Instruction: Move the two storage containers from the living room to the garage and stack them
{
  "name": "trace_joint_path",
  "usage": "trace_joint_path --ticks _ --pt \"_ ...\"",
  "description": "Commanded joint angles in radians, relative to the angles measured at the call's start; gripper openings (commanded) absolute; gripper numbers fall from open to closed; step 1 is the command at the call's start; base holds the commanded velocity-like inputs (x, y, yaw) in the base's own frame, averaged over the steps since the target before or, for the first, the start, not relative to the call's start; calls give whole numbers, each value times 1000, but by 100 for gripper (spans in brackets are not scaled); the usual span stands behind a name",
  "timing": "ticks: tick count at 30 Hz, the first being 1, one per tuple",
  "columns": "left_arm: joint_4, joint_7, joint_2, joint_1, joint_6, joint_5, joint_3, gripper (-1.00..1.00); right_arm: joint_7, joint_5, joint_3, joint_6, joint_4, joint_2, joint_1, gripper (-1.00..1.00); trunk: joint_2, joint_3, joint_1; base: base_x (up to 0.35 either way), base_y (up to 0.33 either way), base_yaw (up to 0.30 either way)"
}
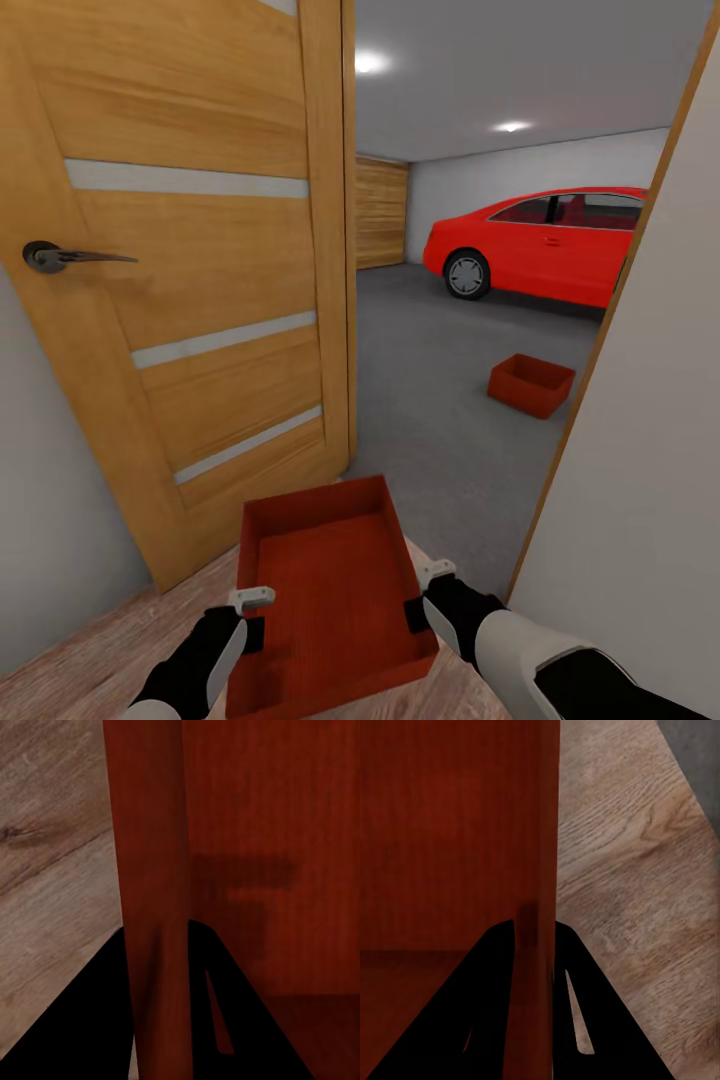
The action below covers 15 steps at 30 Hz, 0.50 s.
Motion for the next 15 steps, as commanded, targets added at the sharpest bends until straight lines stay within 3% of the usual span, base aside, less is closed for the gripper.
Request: trace_joint_path --ticks 1,12,13,15 --pt "4 10 0 1 5 17 -3 -100 -1 -1 2 6 -8 0 -1 -100 0 -1 0 0 0 0" --pt "10 9 0 1 5 19 -6 -100 0 -1 0 6 -2 0 -1 -100 0 -1 0 123 85 0" --pt "15 9 0 1 5 22 -34 -100 0 41 -80 6 -54 0 -1 -100 0 -1 0 22 17 0" --pt "15 9 1 1 5 22 -34 -100 0 41 -80 6 -54 0 -1 -100 0 0 0 6 5 -129"
